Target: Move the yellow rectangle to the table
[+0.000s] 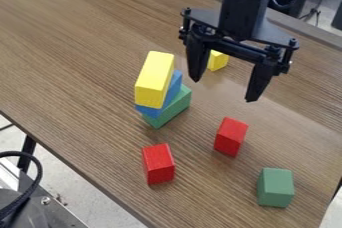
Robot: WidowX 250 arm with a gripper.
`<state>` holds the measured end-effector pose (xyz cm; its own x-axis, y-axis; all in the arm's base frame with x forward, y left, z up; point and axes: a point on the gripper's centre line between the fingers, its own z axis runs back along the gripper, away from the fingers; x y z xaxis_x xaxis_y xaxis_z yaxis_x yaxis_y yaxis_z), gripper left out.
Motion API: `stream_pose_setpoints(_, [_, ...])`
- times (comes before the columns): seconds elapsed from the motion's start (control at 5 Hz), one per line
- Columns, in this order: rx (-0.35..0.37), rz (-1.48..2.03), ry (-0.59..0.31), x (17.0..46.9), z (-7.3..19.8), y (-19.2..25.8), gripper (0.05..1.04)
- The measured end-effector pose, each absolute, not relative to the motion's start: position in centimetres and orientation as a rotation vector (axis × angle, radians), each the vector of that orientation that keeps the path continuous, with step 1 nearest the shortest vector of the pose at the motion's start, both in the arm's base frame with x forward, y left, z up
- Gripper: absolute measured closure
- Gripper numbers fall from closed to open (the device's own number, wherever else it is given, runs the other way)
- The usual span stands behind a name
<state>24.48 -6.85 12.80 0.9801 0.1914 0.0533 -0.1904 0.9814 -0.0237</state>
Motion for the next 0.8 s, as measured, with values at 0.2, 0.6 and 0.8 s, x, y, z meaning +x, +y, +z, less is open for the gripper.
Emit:
stream_pose_setpoints(0.2, [-0.011, 0.191, -0.035, 24.2, 12.3, -6.8, 0.083])
stream_pose_setpoints(0.6, [0.013, 0.257, -0.109, 24.7, 14.3, -4.2, 0.083])
stream_pose_setpoints(0.8, [0.015, 0.280, -0.105, 24.7, 14.7, -3.5, 0.083])
